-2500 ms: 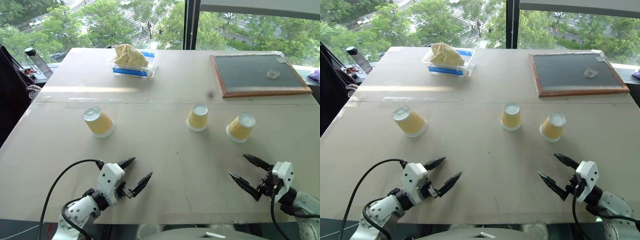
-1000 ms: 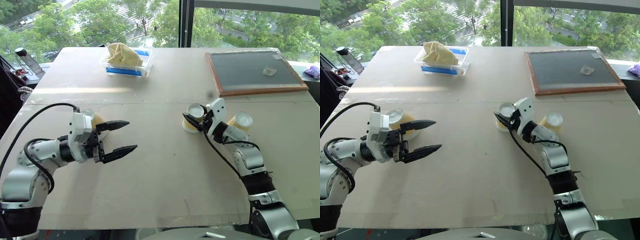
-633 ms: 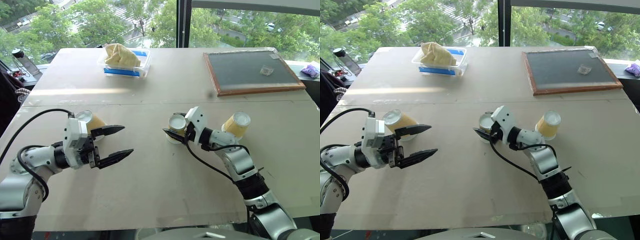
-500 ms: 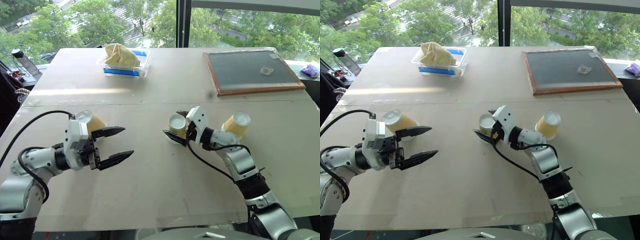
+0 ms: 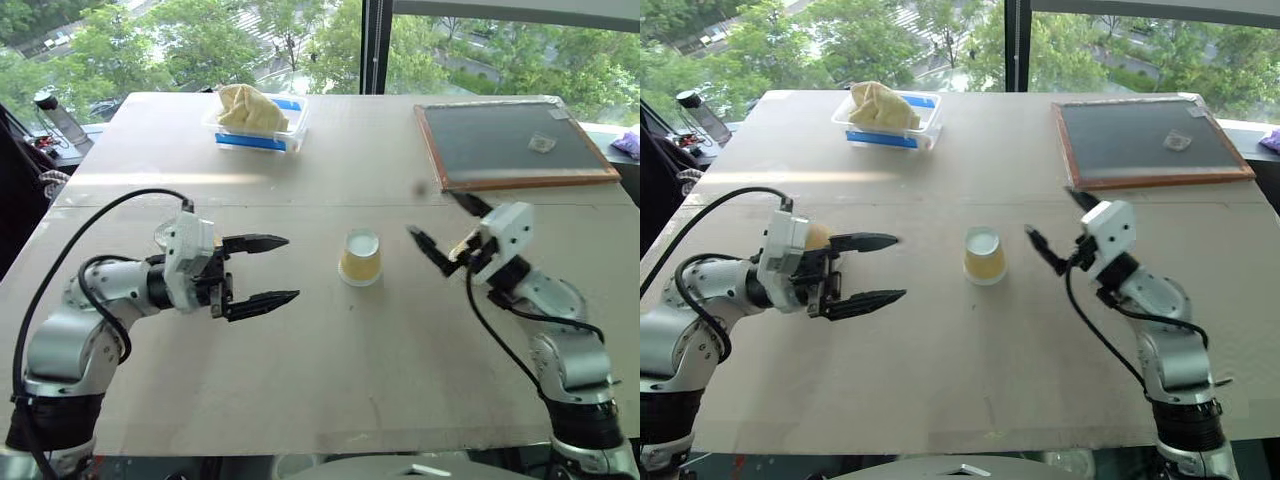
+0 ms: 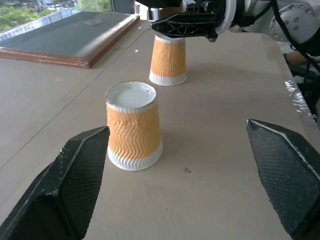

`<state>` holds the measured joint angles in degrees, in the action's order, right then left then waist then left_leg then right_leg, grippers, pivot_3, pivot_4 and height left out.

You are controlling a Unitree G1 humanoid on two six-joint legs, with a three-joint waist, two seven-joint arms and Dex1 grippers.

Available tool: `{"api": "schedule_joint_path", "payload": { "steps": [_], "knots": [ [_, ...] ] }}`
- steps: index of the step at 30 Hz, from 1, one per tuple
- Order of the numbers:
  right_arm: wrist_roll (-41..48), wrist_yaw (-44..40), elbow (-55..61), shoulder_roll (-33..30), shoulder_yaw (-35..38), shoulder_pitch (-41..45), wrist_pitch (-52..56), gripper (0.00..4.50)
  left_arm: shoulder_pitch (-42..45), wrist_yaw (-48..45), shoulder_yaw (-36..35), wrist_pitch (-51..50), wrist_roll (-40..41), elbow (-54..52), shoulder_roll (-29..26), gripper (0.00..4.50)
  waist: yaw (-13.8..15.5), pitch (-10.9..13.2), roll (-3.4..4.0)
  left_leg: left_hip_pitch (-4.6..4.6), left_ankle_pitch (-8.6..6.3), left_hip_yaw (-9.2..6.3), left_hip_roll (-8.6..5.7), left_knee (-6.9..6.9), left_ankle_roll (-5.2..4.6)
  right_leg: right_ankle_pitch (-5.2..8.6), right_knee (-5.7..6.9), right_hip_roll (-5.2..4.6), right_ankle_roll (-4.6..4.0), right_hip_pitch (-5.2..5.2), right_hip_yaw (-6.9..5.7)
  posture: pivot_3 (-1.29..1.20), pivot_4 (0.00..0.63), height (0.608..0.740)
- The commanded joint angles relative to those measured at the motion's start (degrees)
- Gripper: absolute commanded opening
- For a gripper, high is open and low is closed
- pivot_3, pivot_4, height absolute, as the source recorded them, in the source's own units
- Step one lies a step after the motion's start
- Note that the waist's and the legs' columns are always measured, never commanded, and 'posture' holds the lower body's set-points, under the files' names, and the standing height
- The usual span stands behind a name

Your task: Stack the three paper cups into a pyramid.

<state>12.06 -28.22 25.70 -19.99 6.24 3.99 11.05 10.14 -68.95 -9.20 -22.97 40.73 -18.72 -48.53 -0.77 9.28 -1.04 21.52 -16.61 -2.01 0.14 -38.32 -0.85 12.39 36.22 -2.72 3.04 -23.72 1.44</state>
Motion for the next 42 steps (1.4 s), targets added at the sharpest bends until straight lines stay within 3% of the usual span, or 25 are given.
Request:
{"api": "schedule_joint_path", "payload": {
  "steps": [1, 10, 19, 22, 25, 27, 42],
  "knots": [
    [0.32, 3.47, 2.34, 0.17, 3.75, -3.29, 0.74, 4.45, 3.29, 0.57, 1.67, -2.40, 1.54, -3.46, 0.11, 4.50, -0.13, 0.01, 0.02, 0.00, 0.00, 0.00, 0.00, 0.00, 0.00, 0.00, 0.02, 0.01, 0.00, 0.00, 0.00, 0.00, 0.150, 0.740],
    [3.77, 5.29, -1.85, 4.02, 2.87, -5.67, 5.15, 4.45, 8.60, 0.61, 3.29, -5.51, 2.07, -4.42, 0.53, 4.50, -0.34, 0.02, 0.03, -0.04, 0.01, 0.06, 0.03, -0.04, -0.01, 0.01, 0.06, 0.08, 0.00, -0.01, 0.10, 0.00, 0.150, 0.740],
    [3.23, 7.40, -6.47, 5.76, 3.46, -3.90, 3.00, 4.45, 9.32, 0.62, 3.29, -5.78, 1.89, -4.48, 0.81, 4.50, -0.15, 0.03, 0.05, 0.00, 0.01, 0.04, 0.02, -0.04, -0.01, 0.01, 0.02, 0.07, 0.00, -0.02, 0.09, 0.00, 0.150, 0.740],
    [3.04, 7.38, -6.97, 5.58, 3.39, -3.65, 2.43, 3.70, 9.37, 0.52, 3.30, -5.56, 1.62, -4.20, 0.87, 4.50, -0.14, 0.03, 0.05, 0.00, 0.01, 0.05, 0.02, -0.04, -0.01, 0.01, 0.02, 0.07, 0.00, -0.02, 0.09, 0.00, 0.150, 0.740],
    [3.40, 7.31, -6.99, 5.63, 3.33, -3.59, 2.22, 2.38, 9.40, 0.46, 3.33, -5.44, 1.43, -4.02, 0.89, 4.50, -0.12, 0.03, 0.05, 0.00, 0.01, 0.04, 0.02, -0.04, -0.01, 0.01, 0.03, 0.07, 0.00, -0.02, 0.08, 0.00, 0.150, 0.740],
    [3.44, 6.45, -6.88, 5.21, 2.83, -3.57, 1.94, 1.91, 9.20, 0.43, 3.30, -5.36, 1.32, -4.01, 0.86, 4.50, -0.12, 0.03, 0.05, 0.00, 0.01, 0.04, 0.02, -0.04, -0.01, 0.01, 0.03, 0.07, 0.00, -0.02, 0.09, 0.00, 0.150, 0.740],
    [1.47, 1.25, -8.01, 5.38, -11.14, 3.96, 3.46, 1.91, -3.58, 5.42, -2.53, -3.58, -0.03, -7.42, 0.52, 4.50, -0.68, 0.03, 0.05, 0.06, 0.01, -0.08, 0.09, -0.04, 0.00, 0.00, 0.07, 0.01, -0.01, -0.10, 0.08, 0.00, 0.150, 0.740]
  ]
}}
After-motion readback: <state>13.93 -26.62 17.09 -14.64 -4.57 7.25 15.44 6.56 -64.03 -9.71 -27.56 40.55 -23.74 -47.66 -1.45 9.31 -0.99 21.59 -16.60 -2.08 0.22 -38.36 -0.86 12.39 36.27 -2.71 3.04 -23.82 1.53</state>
